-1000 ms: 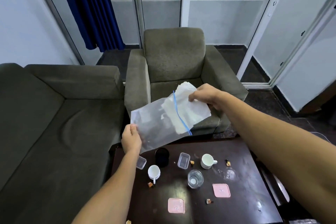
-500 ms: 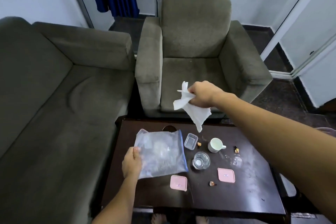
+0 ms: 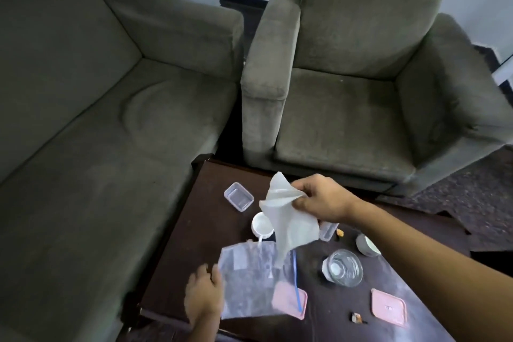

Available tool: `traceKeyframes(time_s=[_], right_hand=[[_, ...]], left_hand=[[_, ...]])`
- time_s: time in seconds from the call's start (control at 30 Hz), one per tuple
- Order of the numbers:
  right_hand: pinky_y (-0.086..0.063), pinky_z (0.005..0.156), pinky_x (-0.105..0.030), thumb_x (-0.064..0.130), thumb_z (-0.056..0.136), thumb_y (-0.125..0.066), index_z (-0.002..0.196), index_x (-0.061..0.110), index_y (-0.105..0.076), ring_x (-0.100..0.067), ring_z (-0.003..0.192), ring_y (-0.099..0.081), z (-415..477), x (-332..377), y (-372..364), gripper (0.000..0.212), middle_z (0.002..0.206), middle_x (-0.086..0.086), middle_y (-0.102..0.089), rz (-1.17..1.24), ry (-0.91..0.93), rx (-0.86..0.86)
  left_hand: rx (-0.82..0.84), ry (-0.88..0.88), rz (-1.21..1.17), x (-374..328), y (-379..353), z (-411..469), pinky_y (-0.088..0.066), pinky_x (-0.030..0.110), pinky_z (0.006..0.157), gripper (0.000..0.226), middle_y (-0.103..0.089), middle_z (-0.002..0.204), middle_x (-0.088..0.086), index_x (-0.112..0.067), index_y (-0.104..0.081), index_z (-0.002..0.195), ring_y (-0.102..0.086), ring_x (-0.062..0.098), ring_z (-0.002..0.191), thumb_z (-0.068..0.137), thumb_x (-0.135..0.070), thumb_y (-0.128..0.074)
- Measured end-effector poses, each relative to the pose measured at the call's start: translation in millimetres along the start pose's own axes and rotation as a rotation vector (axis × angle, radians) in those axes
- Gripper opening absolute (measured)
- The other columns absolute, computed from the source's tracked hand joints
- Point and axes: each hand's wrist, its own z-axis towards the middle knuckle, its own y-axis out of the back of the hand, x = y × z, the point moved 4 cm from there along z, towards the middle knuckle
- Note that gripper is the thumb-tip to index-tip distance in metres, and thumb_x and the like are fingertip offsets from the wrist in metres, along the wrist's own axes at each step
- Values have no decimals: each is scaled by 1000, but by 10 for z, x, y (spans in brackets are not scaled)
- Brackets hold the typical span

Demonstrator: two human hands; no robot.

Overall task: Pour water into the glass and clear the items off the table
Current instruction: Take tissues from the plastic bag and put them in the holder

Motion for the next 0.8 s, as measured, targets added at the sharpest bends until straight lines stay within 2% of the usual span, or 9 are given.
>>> traceKeyframes(time_s=[0.1, 0.17, 0.23, 0.3, 0.4, 0.47, 0.57, 0.67, 0.8], right_hand=[[-58, 62, -39, 2, 88, -51, 83, 24, -74, -15, 67, -66, 0, -36, -72, 33, 78, -1, -70, 132, -29, 42], [-54, 60, -36, 0, 86, -51, 70, 29, -73, -13, 61, -62, -20, 15, -10, 40, 68, 4, -67, 161, -38, 77], [-53, 57, -33, 0, 86, -51, 64, 31, -72, -13, 57, -62, -38, 103, 119, 43, 61, 8, -65, 137, -44, 126], [-56, 52, -31, 1, 87, -52, 76, 26, -73, -14, 58, -66, -38, 198, 272, 35, 65, 4, -69, 109, -58, 181], [-58, 53, -29, 5, 88, -56, 95, 19, -75, -24, 69, -68, -10, 324, 470, 25, 83, -13, -75, 99, -72, 261], [-57, 52, -27, 9, 89, -59, 96, 21, -75, -26, 72, -68, 20, 373, 551, 22, 85, -15, -74, 64, -93, 318], [-58, 54, -28, 11, 89, -62, 91, 27, -75, -22, 73, -69, 83, 392, 616, 21, 85, -6, -72, 4, -132, 388], [-60, 60, -30, 9, 89, -67, 96, 22, -74, -17, 73, -71, 156, 312, 671, 16, 83, -1, -73, -39, -177, 380], [-58, 67, -29, 14, 83, -75, 94, 15, -77, -14, 73, -69, 287, 57, 740, 11, 79, 2, -72, -24, -172, 229]], left_hand=[[-272, -165, -245, -429, 256, -241, -50, 48, 83, 31, -65, 103, 17, -7, -68, 115, -61, 42, 103, 97, -29, -54], [-254, -339, -468, -834, 493, -311, -47, 42, 91, 50, -60, 112, 3, -16, -57, 131, -58, 27, 108, 93, -48, -50], [-47, -536, -665, -1288, 696, -325, -42, 33, 103, 83, -49, 140, -6, -22, -36, 151, -50, 14, 129, 83, -65, -58], [230, -735, -671, -1699, 842, -328, -33, 29, 113, 121, -25, 163, -10, -26, -7, 160, -30, 10, 148, 69, -72, -72], [565, -815, -604, -2132, 1002, -313, -34, 28, 114, 143, -29, 162, -14, -38, 7, 158, -31, 4, 148, 55, -61, -89], [752, -766, -601, -2307, 1021, -270, -45, 27, 106, 129, -53, 146, -15, -43, -17, 156, -49, 6, 137, 54, -46, -96], [840, -753, -574, -2465, 965, -270, -56, 22, 84, 70, -73, 119, -7, -42, -63, 124, -69, 10, 111, 63, -30, -95], [794, -624, -640, -2448, 850, -181, -61, 38, 85, 36, -78, 108, 0, -24, -73, 111, -73, 21, 104, 78, -24, -85], [729, -546, -687, -2405, 764, -42, -58, 47, 90, 33, -78, 106, 5, -16, -73, 111, -73, 27, 102, 82, -32, -78]])
